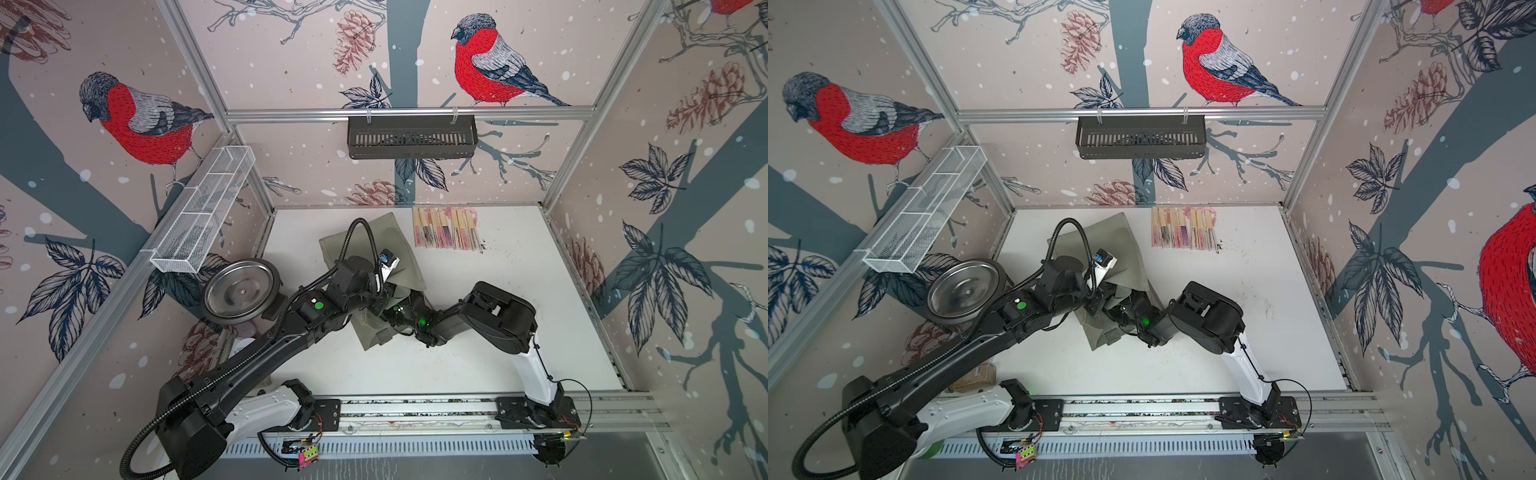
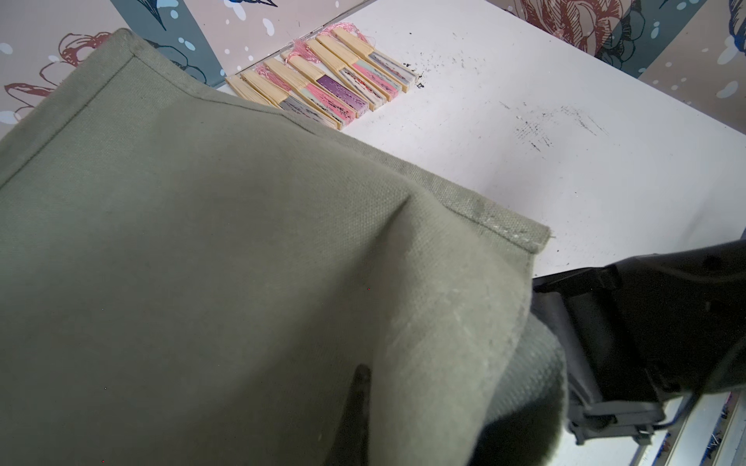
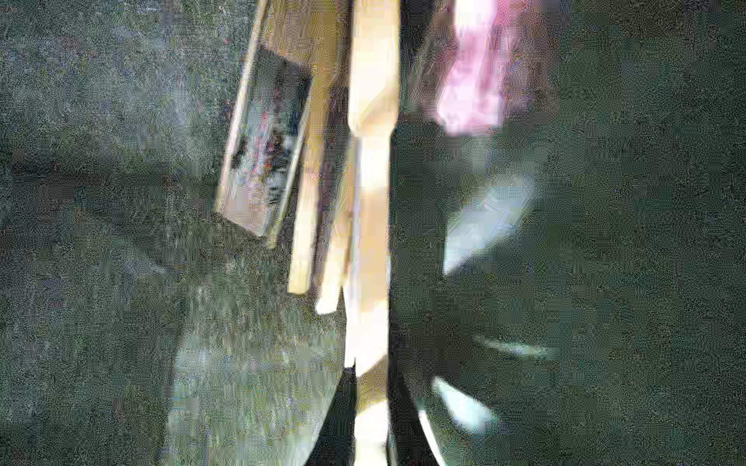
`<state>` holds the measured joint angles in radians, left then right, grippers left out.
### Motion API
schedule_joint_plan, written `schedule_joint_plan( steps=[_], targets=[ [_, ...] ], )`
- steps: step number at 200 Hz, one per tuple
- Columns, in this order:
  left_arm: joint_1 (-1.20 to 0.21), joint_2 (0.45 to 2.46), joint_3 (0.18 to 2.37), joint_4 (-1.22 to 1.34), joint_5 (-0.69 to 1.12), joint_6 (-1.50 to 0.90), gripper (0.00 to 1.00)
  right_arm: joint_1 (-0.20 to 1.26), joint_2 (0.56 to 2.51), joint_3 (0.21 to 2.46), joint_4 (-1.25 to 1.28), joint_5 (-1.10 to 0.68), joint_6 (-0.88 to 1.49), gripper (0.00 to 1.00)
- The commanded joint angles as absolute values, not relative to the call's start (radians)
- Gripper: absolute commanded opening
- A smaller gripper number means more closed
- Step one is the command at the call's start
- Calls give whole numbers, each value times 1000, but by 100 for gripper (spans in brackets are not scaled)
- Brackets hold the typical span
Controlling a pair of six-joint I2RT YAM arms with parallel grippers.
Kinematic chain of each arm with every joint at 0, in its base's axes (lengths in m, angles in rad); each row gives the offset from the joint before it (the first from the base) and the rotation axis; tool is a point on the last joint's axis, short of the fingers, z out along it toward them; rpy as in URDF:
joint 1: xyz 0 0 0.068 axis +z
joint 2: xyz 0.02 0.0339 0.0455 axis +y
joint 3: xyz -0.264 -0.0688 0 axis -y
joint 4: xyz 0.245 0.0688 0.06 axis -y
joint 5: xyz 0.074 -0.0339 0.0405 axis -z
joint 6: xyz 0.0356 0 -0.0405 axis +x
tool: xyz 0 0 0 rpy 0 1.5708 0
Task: Take out the folding fans from the tote bags
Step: Pick up the folding fan from the canvas bag.
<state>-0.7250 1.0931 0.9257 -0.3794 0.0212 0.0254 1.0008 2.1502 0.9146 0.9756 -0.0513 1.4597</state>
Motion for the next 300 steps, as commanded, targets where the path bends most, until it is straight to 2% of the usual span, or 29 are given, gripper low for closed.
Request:
schedule_joint_plan(
  steps=[1,106,133,163,199,229,270,300],
  targets=[
    [-726,1093,929,-358,-8,25,0,1012,2115,872,998,-30,1414,13],
    [-726,1110,925,-358,11,21,0,1031,1879,593,982,-96,1311,13],
    [-726,1105,923,-359,14,21,0,1041,1861,600,894,-110,1259,18],
    [-727,1110,922,-357,18,20,0,1037,1897,625,894,-123,1259,31],
    [-726,1112,925,-360,18,21,0,1028,1960,693,870,-161,1255,37],
    [-726,1103,920,-356,18,21,0,1019,1989,732,852,-173,1265,37],
    [-726,1115,923,-359,32,21,0,1005,2038,760,871,-180,1314,30],
    [-726,1115,926,-361,31,23,0,985,2072,800,880,-220,1364,31]
  ],
)
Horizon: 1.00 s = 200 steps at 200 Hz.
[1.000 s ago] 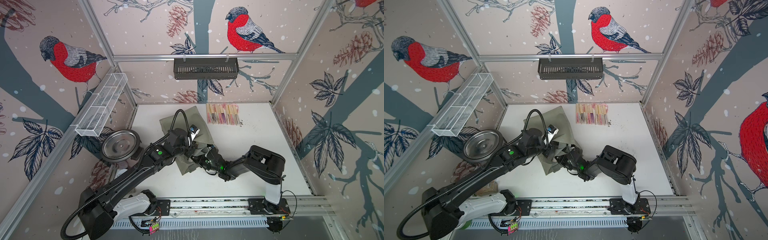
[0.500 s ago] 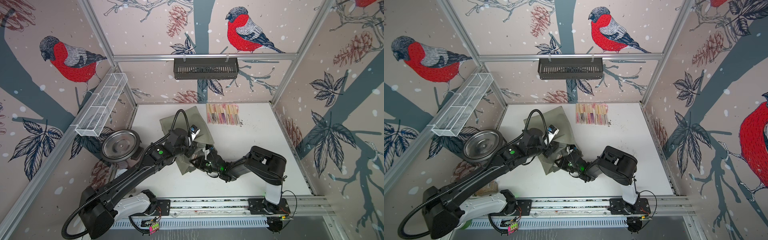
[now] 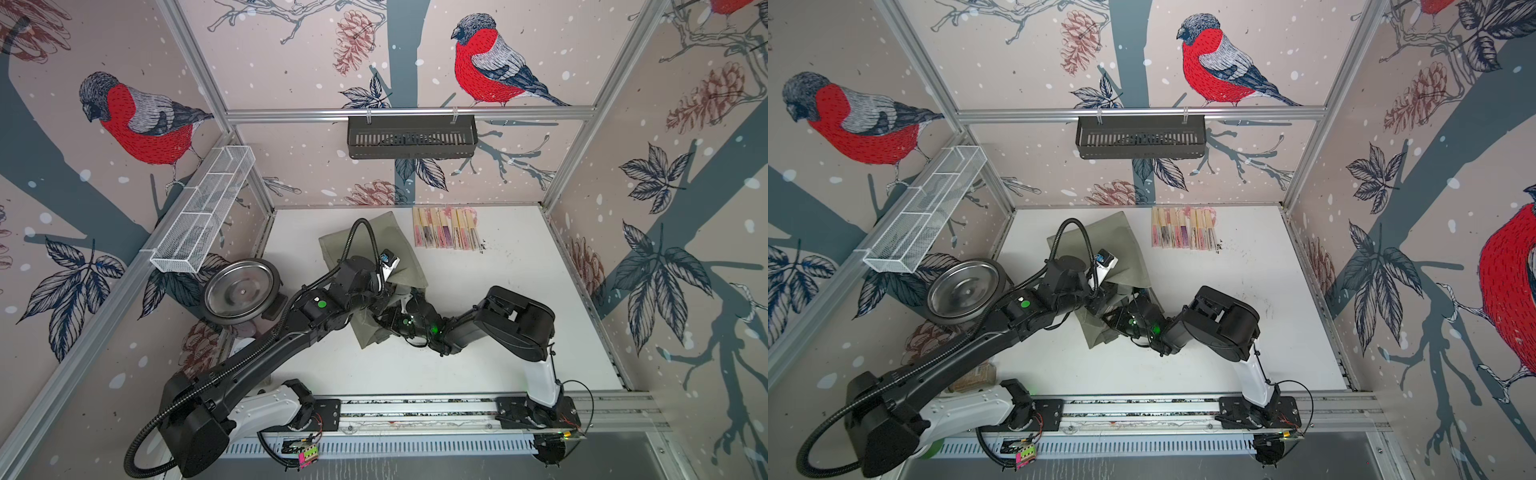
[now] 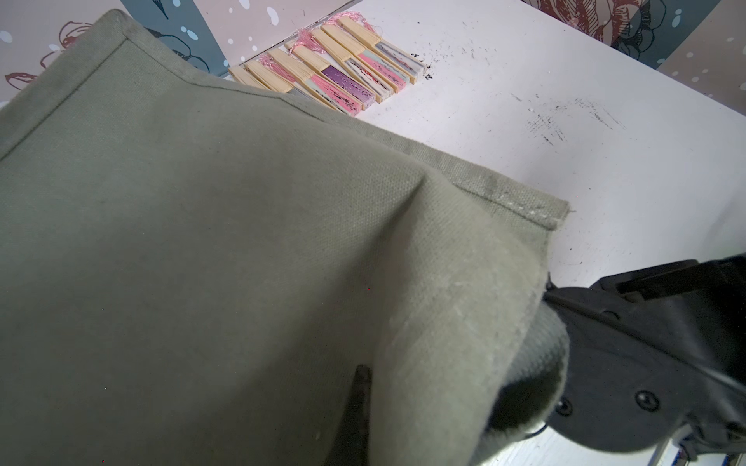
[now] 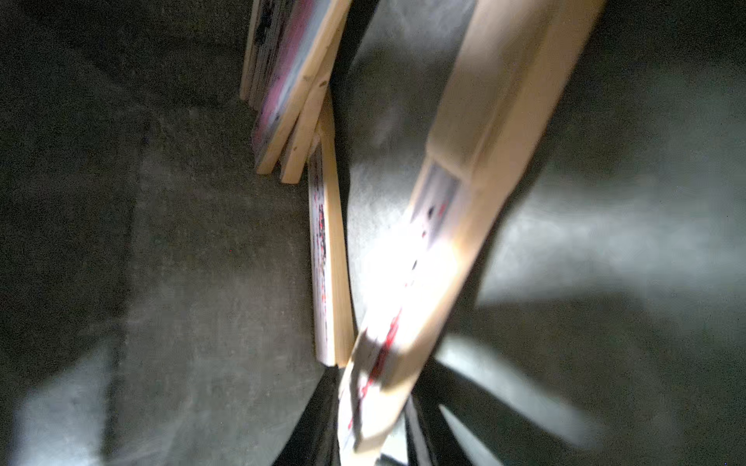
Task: Take out the folding fans from the tote bags
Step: Pick up the folding fan from the canvas bag.
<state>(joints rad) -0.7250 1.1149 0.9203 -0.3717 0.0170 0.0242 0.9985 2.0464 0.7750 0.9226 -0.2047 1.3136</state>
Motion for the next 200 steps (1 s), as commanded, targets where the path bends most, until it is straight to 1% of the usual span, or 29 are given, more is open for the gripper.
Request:
schedule_joint_plan(
  steps=[1,20,63,83,122,140,158,200],
  targets=[
    [-726,1115,926,-361,31,24,0,984,2073,801,881,-221,1365,31],
    [-725,1114,923,-359,32,22,0,975,2093,835,869,-218,1384,33],
    [-726,1122,925,-361,37,21,0,969,2149,923,830,-244,1388,33],
    [-726,1123,922,-359,35,21,0,966,2166,941,801,-257,1381,29],
    [-726,1121,920,-359,28,20,0,965,2154,904,834,-270,1384,21],
    [-726,1122,922,-360,23,21,0,960,2124,875,862,-291,1374,19],
    [-726,1123,924,-363,21,21,0,954,2080,847,832,-308,1342,18],
    [-726,1121,925,-362,11,21,0,955,1928,711,807,-356,1280,17]
  ],
)
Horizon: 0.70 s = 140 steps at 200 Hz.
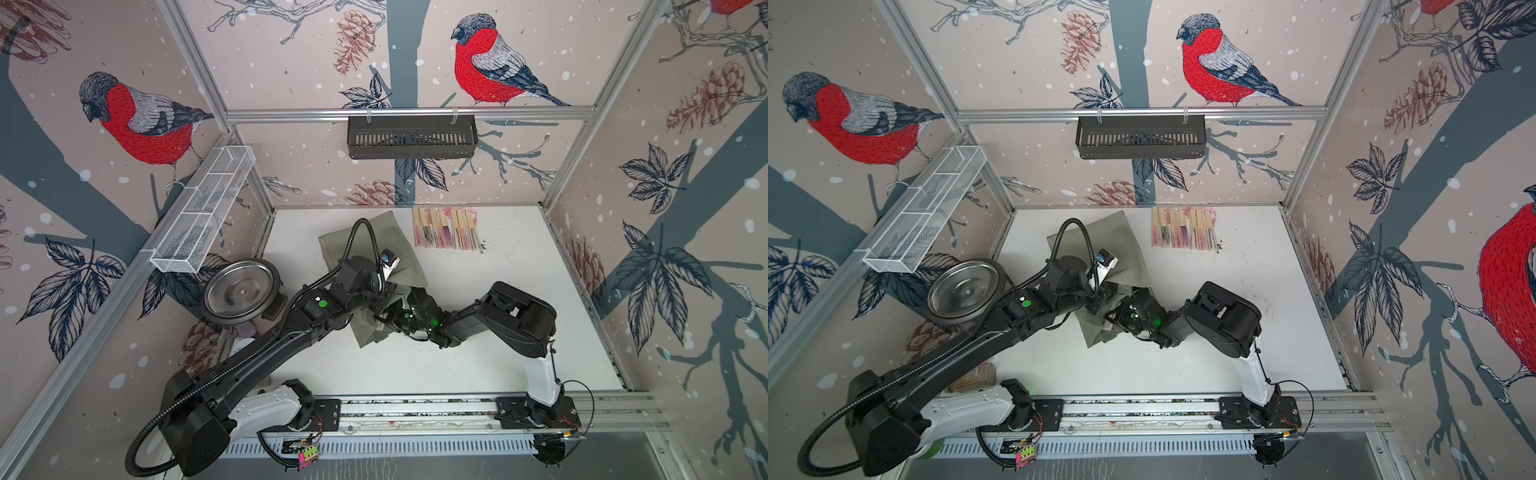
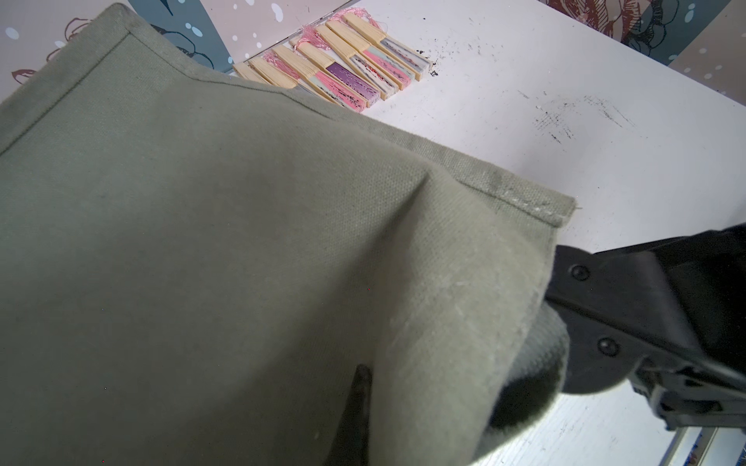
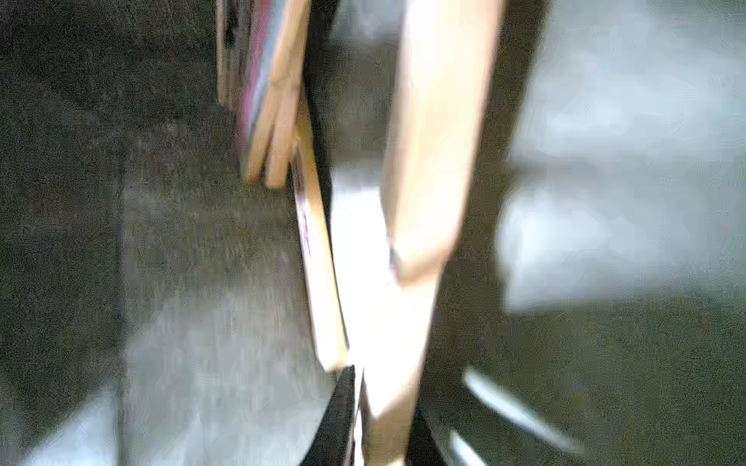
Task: Take out the folding fans from the tote bags
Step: Pick up the folding fan from the canvas bag.
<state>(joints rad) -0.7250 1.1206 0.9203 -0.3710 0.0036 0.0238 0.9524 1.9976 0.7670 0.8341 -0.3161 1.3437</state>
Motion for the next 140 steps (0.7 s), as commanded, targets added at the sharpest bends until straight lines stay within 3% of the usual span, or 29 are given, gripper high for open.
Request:
schedule_joint_plan(
  steps=[1,47,105,140],
  targets=[
    [-726,1122,925,-362,11,21,0,954,1924,705,805,-357,1278,17],
    [-726,1114,925,-360,18,17,0,963,1740,574,681,-414,1149,13],
    [-725,1116,925,-362,19,18,0,953,1525,443,517,-347,1003,12],
    [-726,1119,924,-363,14,18,0,943,1483,483,445,-382,907,12]
  ],
)
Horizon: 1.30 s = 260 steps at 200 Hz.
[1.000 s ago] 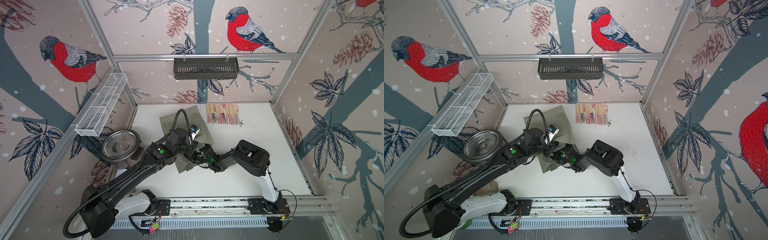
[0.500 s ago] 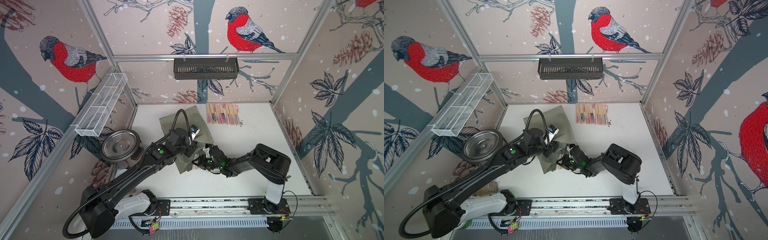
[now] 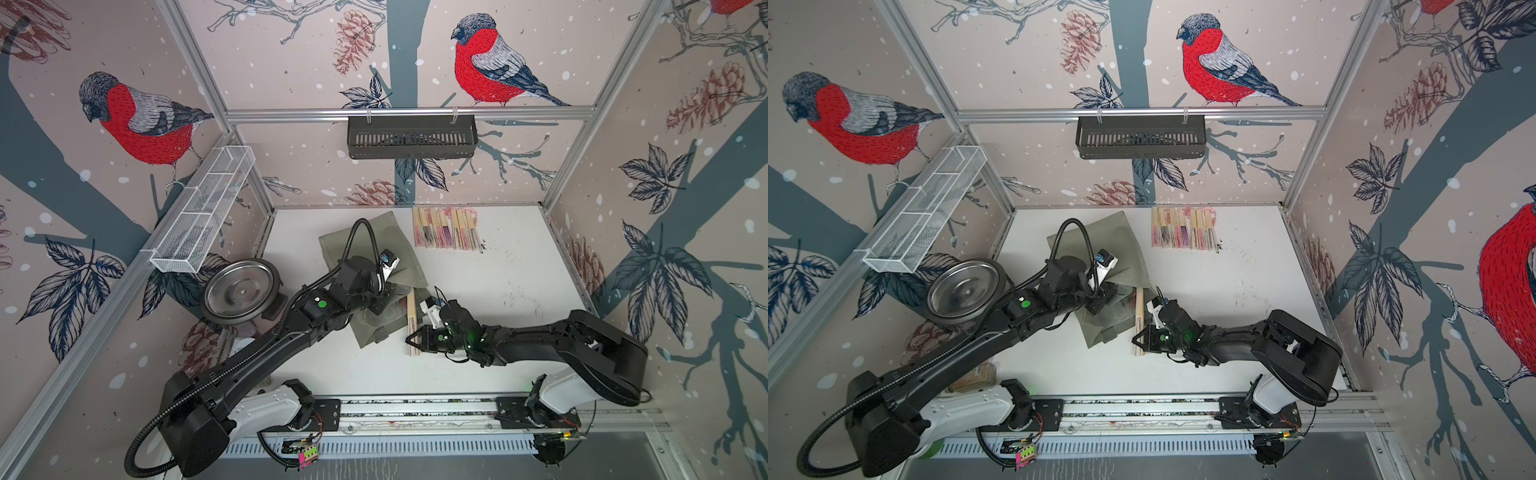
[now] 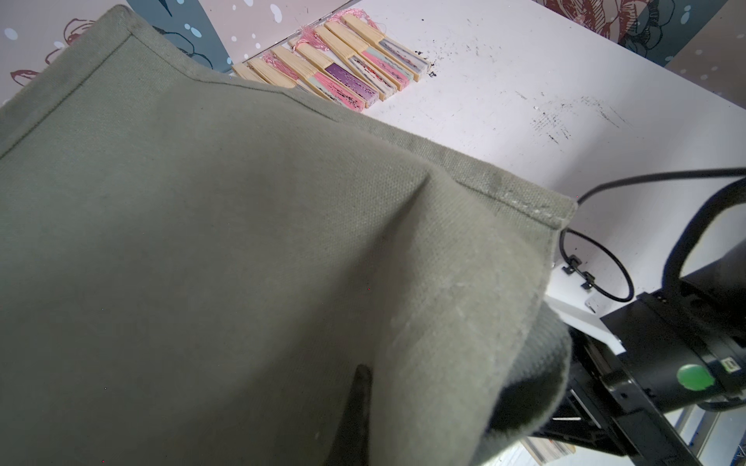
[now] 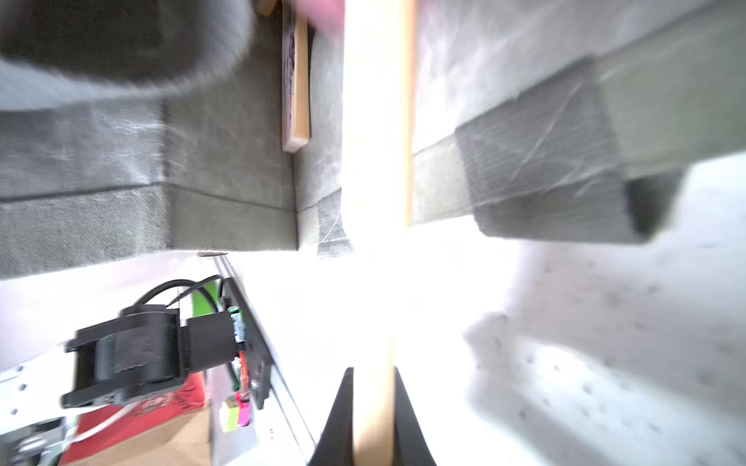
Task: Take out the folding fans from the tote bags
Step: Pick up the folding fan from the canvas bag.
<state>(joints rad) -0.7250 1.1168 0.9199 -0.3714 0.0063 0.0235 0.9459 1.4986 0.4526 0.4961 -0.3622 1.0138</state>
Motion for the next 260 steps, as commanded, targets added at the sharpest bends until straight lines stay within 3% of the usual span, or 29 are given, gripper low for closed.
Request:
schedule_joint_plan(
  steps=[1,69,156,202,260],
  targets=[
    [-725,1119,924,-363,14,18,0,942,1483,486,443,-387,905,12],
    [-726,1120,924,-362,-1,12,0,946,1330,522,200,-370,766,12],
    [-726,1127,930,-367,-20,3,0,1001,927,474,-178,-362,741,13],
    [-725,1127,930,-371,-35,5,0,1009,760,430,-280,-402,770,12],
    [-726,1131,935,-375,-31,5,0,1021,581,446,-337,-287,771,11]
  ],
)
